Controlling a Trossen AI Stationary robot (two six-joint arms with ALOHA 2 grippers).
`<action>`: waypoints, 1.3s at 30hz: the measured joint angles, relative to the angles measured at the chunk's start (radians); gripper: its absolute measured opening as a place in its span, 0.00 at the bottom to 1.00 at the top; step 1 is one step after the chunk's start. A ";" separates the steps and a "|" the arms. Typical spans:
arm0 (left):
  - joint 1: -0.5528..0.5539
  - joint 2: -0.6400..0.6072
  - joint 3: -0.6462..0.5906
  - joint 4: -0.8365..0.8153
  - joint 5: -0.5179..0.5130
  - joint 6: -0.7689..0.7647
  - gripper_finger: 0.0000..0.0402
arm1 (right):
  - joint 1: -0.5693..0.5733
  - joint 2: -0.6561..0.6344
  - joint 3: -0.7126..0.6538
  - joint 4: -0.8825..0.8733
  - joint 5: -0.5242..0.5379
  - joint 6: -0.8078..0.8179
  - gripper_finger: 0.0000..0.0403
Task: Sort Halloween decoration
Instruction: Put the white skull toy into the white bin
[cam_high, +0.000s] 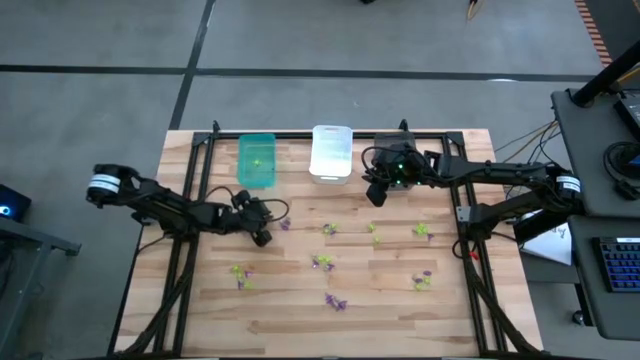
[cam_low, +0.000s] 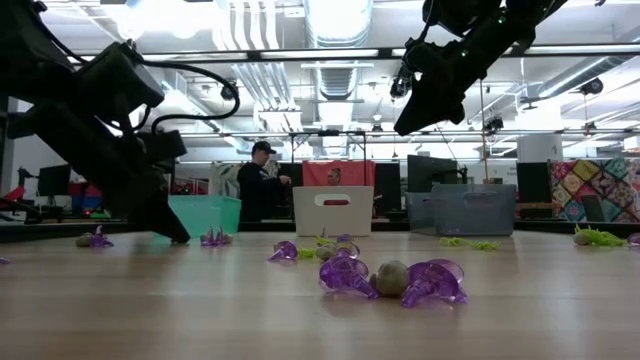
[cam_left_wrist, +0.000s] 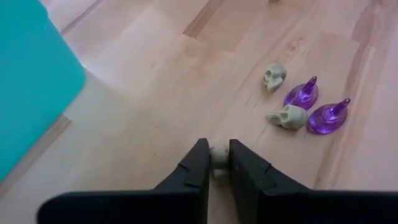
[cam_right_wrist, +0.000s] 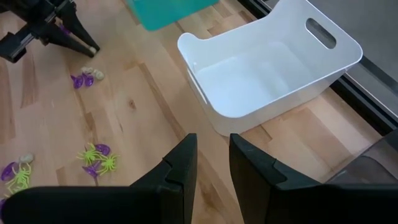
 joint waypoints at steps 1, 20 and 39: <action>0.001 -0.014 0.001 -0.008 0.009 -0.001 0.02 | 0.000 0.000 0.000 0.000 0.000 0.000 0.20; 0.392 -0.275 0.447 -0.309 0.235 0.490 0.02 | -0.060 0.000 0.000 0.246 0.009 -0.320 0.20; 0.920 -0.012 0.661 -0.591 0.558 0.507 0.02 | -0.411 0.000 0.000 0.298 0.001 -0.165 0.20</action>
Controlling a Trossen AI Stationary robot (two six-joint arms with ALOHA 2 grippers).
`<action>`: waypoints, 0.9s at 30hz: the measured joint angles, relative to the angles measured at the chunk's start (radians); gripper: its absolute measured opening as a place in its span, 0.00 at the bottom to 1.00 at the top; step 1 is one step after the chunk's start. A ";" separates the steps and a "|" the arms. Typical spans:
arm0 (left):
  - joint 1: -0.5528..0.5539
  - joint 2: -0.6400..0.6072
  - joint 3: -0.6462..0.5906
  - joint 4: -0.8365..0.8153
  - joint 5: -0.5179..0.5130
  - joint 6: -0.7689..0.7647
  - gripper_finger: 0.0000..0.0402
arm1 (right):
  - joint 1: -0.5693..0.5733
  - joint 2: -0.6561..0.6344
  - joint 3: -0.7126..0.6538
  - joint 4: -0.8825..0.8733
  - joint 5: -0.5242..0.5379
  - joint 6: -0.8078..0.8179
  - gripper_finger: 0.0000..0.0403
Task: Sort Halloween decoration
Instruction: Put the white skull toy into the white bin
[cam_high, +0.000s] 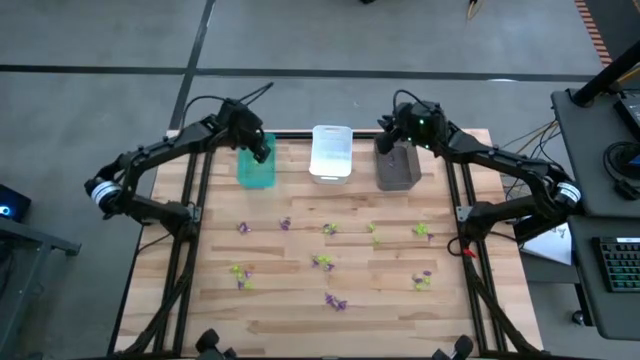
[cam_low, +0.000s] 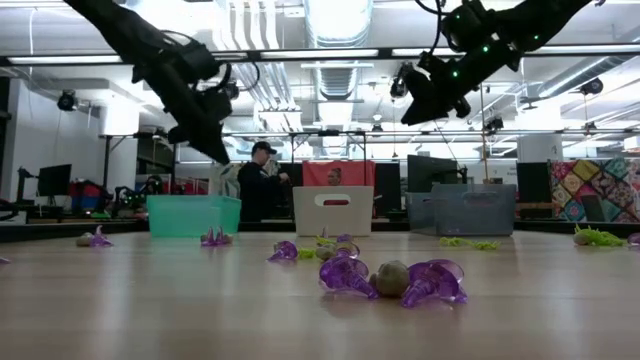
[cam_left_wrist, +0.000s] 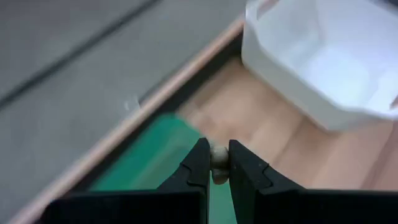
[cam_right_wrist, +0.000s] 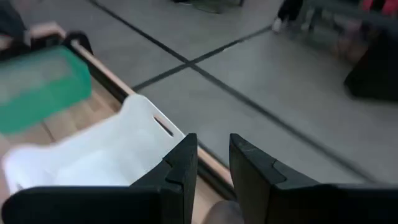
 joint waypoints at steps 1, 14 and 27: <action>0.000 0.007 0.000 -0.011 0.014 -0.018 0.02 | -0.001 0.000 0.000 0.000 -0.001 0.039 0.20; -0.026 0.049 0.000 0.188 0.181 -0.063 0.02 | 0.003 0.000 0.000 0.000 -0.131 -0.028 0.20; -0.192 0.179 0.001 0.687 0.219 -0.111 0.02 | 0.192 -0.002 0.000 -0.026 -0.177 -0.097 0.20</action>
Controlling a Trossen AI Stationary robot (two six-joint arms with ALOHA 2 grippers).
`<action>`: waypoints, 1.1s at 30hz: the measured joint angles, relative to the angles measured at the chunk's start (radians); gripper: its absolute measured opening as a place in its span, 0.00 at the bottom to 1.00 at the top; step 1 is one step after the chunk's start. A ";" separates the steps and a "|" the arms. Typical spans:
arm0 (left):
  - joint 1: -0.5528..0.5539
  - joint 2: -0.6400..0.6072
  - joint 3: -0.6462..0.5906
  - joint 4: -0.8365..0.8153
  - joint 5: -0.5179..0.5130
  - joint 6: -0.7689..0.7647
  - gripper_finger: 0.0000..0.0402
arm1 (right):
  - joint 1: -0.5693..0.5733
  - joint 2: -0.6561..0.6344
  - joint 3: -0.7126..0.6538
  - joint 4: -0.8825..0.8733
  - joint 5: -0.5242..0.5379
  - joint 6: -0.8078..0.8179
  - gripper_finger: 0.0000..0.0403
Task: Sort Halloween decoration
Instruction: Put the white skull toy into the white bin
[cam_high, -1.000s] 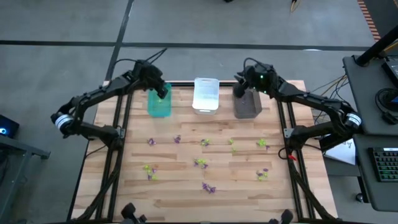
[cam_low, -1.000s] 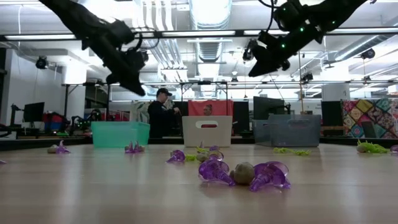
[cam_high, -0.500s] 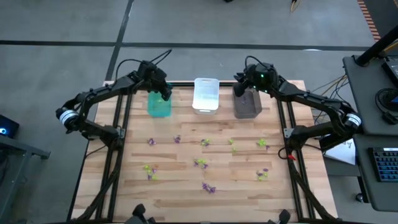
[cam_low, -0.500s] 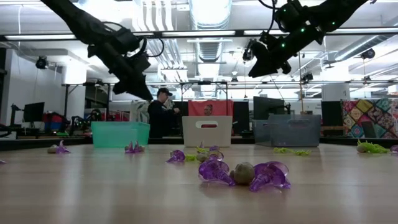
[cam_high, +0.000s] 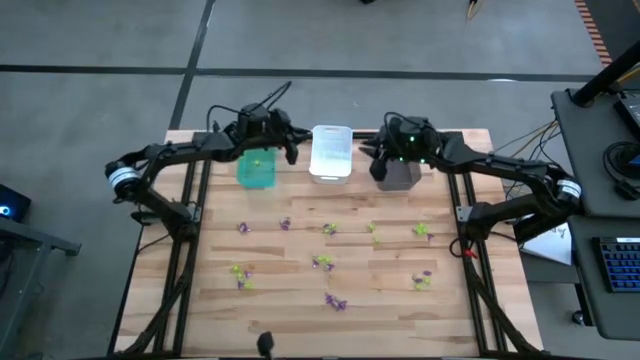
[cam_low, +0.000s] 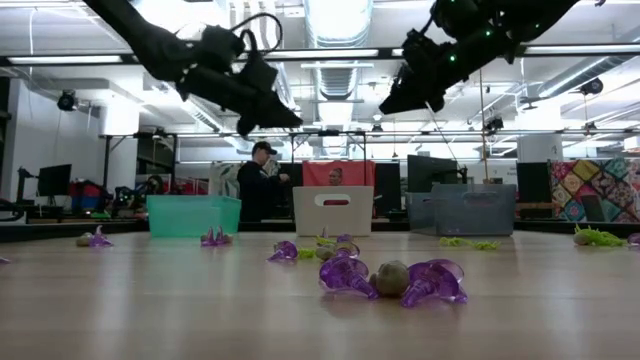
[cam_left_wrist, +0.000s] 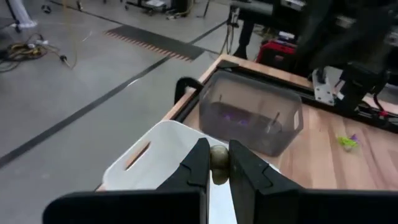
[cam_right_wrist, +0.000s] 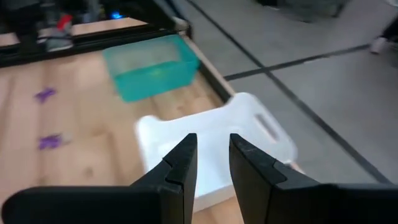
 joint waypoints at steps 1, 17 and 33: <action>-0.005 0.017 0.000 0.013 -0.001 -0.002 0.02 | 0.016 0.000 0.000 -0.007 0.000 0.004 0.20; -0.035 0.281 0.125 0.040 -0.003 -0.127 0.02 | 0.113 0.000 0.000 -0.086 0.002 0.064 0.20; -0.073 0.340 0.179 0.032 -0.114 -0.216 0.06 | 0.120 0.000 -0.001 -0.086 0.002 0.090 0.20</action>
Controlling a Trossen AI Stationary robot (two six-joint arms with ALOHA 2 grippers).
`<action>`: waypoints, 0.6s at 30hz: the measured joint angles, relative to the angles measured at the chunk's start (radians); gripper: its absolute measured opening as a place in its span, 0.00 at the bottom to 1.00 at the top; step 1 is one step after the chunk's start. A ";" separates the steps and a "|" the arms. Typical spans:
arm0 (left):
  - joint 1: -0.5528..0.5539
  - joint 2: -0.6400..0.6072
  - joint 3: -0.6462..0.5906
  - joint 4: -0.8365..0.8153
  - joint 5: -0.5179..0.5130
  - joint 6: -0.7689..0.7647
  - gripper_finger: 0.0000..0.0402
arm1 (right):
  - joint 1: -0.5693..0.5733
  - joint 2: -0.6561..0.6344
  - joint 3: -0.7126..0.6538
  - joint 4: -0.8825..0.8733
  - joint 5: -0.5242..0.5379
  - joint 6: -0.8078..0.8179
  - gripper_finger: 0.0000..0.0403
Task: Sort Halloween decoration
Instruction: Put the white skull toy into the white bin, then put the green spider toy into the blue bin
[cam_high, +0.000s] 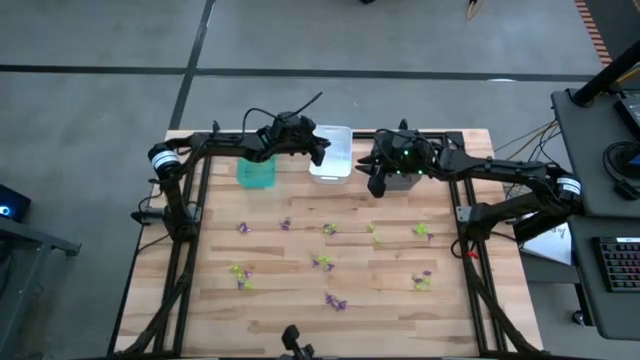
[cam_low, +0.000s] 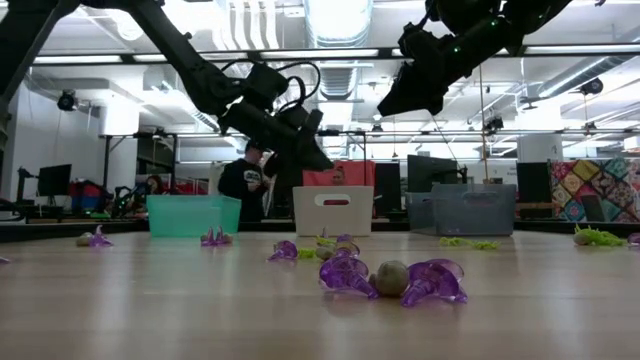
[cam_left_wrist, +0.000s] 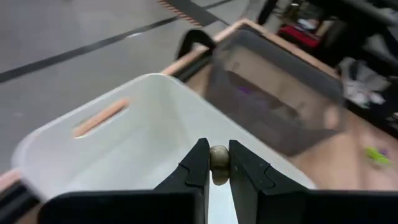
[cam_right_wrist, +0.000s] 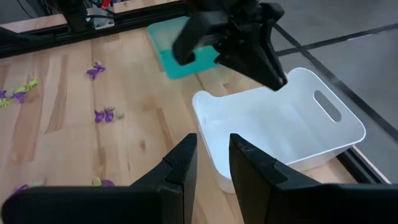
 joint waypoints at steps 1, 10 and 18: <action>0.001 0.000 0.000 -0.008 -0.006 0.001 0.08 | 0.003 0.000 0.000 0.000 0.000 0.003 0.20; 0.000 0.000 -0.001 -0.016 -0.005 0.002 0.30 | 0.007 0.000 0.000 -0.001 0.000 -0.002 0.20; 0.000 -0.021 -0.002 -0.017 0.108 -0.012 0.36 | 0.006 0.000 -0.005 -0.008 0.000 -0.039 0.20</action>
